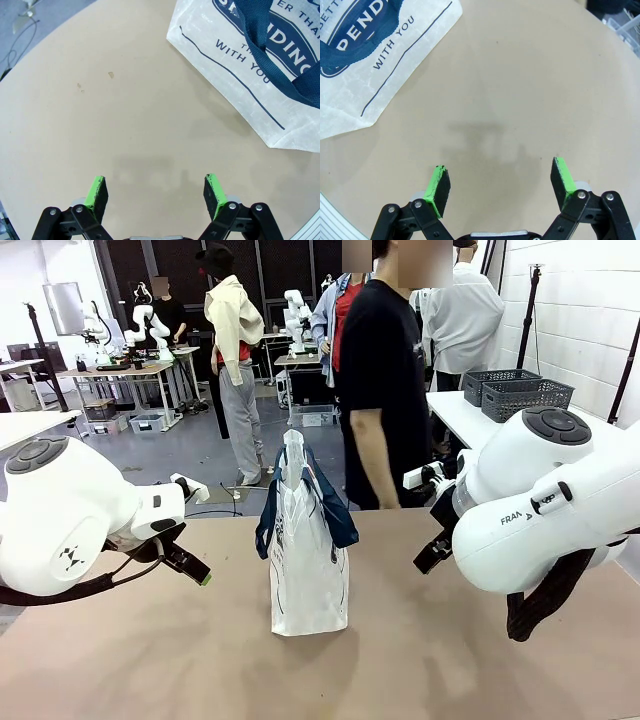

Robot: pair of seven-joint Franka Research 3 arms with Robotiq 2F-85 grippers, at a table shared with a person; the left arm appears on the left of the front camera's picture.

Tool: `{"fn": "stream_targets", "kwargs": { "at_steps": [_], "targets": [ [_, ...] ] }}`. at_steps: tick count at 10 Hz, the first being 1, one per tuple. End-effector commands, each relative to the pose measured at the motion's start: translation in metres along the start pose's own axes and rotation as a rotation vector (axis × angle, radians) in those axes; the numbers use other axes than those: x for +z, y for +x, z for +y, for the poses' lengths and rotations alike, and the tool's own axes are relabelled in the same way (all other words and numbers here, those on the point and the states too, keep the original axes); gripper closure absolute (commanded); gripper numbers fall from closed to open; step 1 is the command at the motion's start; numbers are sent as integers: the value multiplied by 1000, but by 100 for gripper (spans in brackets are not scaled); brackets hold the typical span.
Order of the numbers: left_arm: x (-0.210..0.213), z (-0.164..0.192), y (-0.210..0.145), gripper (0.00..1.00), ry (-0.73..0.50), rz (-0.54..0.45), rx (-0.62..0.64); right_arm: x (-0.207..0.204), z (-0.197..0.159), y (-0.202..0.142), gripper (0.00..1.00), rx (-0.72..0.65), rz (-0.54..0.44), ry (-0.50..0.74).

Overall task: Transfer purchased items from the store into the shopping bag.
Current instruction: Open the Reusable shopping bag in the center of the table.

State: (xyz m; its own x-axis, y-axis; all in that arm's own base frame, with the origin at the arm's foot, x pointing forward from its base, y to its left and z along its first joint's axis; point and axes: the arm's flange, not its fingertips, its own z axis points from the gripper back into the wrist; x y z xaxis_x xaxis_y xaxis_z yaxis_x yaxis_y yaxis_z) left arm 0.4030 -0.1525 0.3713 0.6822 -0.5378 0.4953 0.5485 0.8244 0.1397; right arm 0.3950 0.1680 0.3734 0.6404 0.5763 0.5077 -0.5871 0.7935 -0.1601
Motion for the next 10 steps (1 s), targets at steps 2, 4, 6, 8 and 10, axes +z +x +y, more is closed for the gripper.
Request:
{"fn": "stream_targets", "kwargs": {
  "at_steps": [2,4,6,8,10],
  "targets": [
    [0,0,0,0,0,0,0,0,0,0,0,0,0,0],
    [20,-11,13,0,-104,33,-16,8,15,17,0,48,10,140],
    [37,-19,24,0,-200,31,-27,26,17,33,0,74,-13,217],
    [58,-20,41,0,-272,-8,-22,46,10,54,0,55,-50,285],
    [79,-16,67,0,-294,-22,10,62,4,79,0,50,-42,283]
  ]
}}
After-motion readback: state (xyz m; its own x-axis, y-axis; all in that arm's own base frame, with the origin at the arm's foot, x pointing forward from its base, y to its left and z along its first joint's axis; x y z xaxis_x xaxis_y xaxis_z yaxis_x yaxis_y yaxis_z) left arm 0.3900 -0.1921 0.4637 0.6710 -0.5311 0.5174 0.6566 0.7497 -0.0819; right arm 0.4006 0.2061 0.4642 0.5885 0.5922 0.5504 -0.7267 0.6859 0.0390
